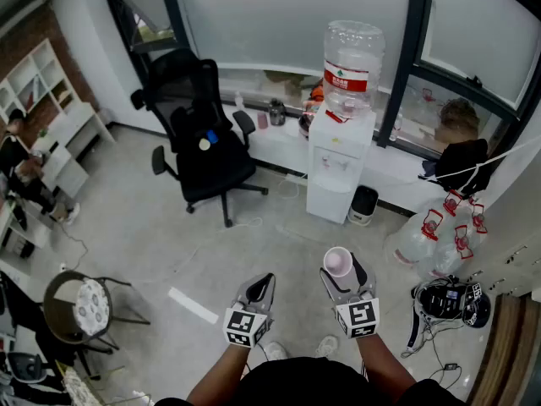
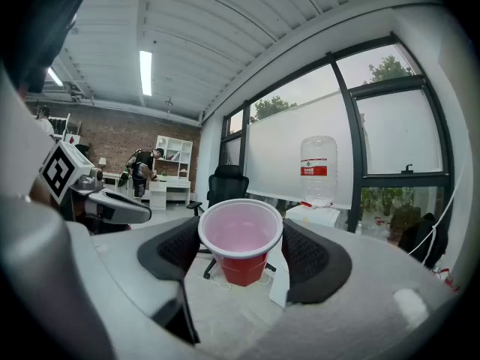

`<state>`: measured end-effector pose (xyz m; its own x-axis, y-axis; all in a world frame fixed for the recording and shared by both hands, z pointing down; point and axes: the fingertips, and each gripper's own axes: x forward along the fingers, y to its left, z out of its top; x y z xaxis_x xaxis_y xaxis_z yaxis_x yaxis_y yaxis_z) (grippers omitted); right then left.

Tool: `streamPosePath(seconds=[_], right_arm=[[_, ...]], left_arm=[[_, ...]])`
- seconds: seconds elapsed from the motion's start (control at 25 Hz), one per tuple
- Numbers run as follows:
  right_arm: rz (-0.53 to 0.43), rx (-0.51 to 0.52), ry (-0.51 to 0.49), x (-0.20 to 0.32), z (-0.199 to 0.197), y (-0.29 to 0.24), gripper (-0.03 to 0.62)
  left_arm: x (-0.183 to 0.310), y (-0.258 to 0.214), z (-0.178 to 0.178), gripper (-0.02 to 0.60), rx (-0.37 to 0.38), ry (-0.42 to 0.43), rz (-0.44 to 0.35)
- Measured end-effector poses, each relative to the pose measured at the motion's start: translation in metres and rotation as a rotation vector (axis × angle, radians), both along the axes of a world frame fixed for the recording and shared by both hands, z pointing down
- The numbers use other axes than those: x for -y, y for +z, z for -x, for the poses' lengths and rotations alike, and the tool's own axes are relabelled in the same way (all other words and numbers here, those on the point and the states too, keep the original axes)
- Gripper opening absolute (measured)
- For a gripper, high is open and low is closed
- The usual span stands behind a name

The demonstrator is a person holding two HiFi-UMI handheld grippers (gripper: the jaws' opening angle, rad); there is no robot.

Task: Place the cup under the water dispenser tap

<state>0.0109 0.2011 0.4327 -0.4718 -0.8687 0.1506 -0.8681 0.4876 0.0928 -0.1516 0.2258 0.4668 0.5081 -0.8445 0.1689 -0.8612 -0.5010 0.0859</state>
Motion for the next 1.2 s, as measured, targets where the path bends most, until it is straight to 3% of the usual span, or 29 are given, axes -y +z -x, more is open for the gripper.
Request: streamPosePath(seconds=[0.52, 0.8, 1.2], right_arm=[[-0.009, 0.019, 0.021, -0.014, 0.022, 0.001, 0.344], [-0.005, 0.017, 0.071, -0.014, 0.036, 0.007, 0.344], [0.007, 0.014, 0.08, 0.032, 0.028, 0.014, 0.344]], left_arm=[[-0.022, 0.008, 0.024, 0.017, -0.005, 0.019, 0.059], [-0.023, 0.006, 0.042, 0.017, -0.016, 0.059, 0.011], [0.021, 0.026, 0.035, 0.017, -0.028, 0.076, 0.047]])
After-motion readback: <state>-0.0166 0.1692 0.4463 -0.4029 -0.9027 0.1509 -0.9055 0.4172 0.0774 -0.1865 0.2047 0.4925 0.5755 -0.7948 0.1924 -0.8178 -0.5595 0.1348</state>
